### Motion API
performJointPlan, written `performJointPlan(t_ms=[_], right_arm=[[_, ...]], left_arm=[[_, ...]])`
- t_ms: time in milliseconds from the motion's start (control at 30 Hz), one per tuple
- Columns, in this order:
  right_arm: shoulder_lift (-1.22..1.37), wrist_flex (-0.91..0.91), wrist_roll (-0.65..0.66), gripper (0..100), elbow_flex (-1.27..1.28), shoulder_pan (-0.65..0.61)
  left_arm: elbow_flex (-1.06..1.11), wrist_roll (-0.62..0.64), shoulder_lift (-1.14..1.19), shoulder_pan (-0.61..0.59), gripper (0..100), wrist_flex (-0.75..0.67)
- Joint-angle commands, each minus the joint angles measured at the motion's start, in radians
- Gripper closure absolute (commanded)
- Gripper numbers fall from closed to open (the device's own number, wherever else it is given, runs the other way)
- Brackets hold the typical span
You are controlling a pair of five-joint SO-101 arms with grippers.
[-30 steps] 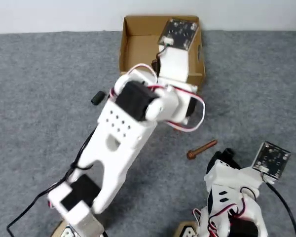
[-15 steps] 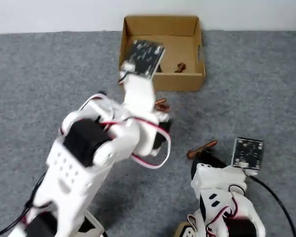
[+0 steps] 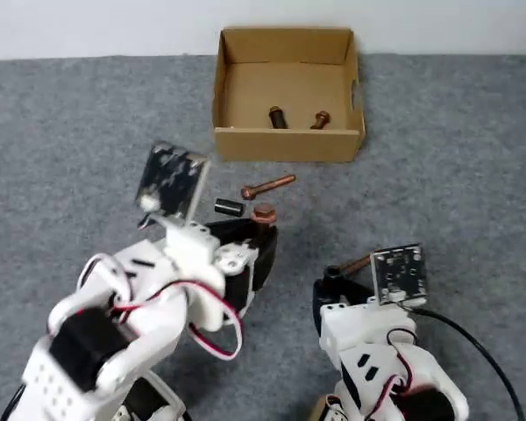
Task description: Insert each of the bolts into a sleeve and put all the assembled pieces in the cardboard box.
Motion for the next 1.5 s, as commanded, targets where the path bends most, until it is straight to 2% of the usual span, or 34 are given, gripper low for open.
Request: performJointPlan(t_ms=[0, 67, 200, 333, 600, 800, 967, 1233, 1467], right_arm=[[-0.004, -0.022, 0.012, 99.1, -0.063, -0.067], [-0.004, -0.056, 0.012, 99.1, -0.063, -0.107], [0.001, -0.150, 0.014, 99.1, -0.058, -0.214], [0.002, -0.203, 0.064, 99.1, -0.057, -0.271], [0.002, -0.208, 0.226, 99.1, -0.057, -0.277], [0.002, -0.232, 0.252, 99.1, -0.061, -0.378], [0.004, -0.292, 0.302, 99.1, -0.058, -0.384], [0.004, -0.292, 0.305, 99.1, -0.064, -0.384], [0.002, -0.292, 0.305, 99.1, -0.064, -0.384]], left_arm=[[0.084, 0.028, -0.127, -0.025, 100, -0.140], [0.148, 0.075, -0.196, -0.068, 100, -0.252], [0.288, 0.083, -0.328, -0.133, 100, -0.396], [0.394, 0.087, -0.440, -0.143, 100, -0.437], [0.501, 0.124, -0.549, -0.135, 100, -0.491], [0.527, 0.173, -0.551, -0.091, 100, -0.493], [0.561, 0.172, -0.554, -0.060, 100, -0.488], [0.607, 0.172, -0.554, -0.054, 100, -0.485], [0.607, 0.170, -0.555, -0.014, 100, -0.348]])
